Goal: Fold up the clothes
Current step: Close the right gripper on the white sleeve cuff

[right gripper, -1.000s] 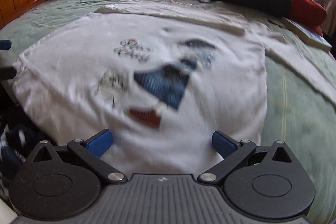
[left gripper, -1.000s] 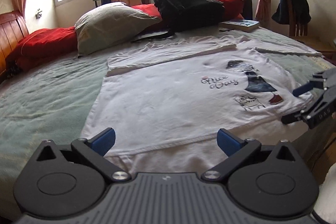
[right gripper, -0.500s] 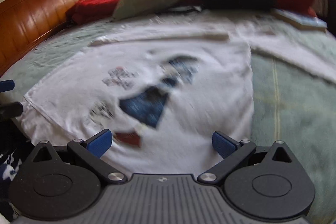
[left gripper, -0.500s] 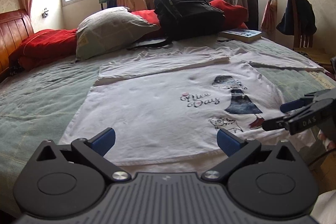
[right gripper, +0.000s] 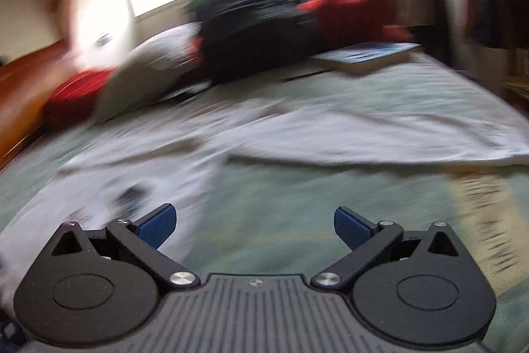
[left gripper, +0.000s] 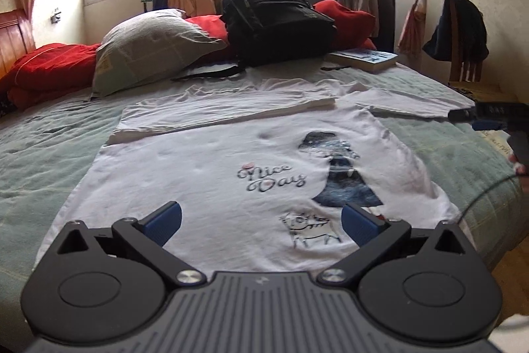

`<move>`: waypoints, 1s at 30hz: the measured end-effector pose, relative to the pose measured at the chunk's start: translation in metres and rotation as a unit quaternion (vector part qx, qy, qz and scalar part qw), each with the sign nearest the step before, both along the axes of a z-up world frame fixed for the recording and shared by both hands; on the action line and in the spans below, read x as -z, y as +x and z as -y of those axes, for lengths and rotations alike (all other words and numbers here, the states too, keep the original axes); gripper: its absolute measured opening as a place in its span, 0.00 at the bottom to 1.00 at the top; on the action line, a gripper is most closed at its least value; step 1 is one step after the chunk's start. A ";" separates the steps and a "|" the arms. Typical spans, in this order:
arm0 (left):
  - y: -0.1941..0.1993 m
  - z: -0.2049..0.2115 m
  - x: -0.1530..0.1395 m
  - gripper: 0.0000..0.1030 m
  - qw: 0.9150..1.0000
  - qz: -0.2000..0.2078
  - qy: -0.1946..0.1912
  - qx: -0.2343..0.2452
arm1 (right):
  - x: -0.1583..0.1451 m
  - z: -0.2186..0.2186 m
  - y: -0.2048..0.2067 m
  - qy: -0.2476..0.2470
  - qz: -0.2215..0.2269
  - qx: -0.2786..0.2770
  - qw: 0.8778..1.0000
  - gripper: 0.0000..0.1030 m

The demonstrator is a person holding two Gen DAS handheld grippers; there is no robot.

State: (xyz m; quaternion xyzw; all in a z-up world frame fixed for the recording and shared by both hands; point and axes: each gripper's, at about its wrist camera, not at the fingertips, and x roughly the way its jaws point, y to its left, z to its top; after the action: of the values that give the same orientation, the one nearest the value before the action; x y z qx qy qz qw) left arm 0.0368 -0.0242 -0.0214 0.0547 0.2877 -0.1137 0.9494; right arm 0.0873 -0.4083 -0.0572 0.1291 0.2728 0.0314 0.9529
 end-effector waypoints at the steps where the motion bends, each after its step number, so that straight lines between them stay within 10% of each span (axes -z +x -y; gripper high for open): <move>1: 0.001 0.005 0.001 0.99 1.000 -0.004 0.003 0.009 | 0.003 0.017 0.004 0.007 0.000 0.028 1.000 1.00; 10: 0.020 0.037 0.007 0.99 0.997 -0.021 0.014 0.067 | 0.030 0.101 0.021 0.082 0.000 0.140 0.987 1.00; 30: 0.056 0.058 0.019 0.99 0.994 -0.052 0.004 0.099 | 0.056 0.158 0.082 0.164 0.037 0.162 0.972 1.00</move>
State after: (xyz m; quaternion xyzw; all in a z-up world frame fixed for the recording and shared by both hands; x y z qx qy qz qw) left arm 0.0923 -0.0826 -0.0400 0.0807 0.3306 -0.2090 0.9168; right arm 0.1694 -0.5666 -0.1128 0.3246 0.2040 -0.0747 0.9205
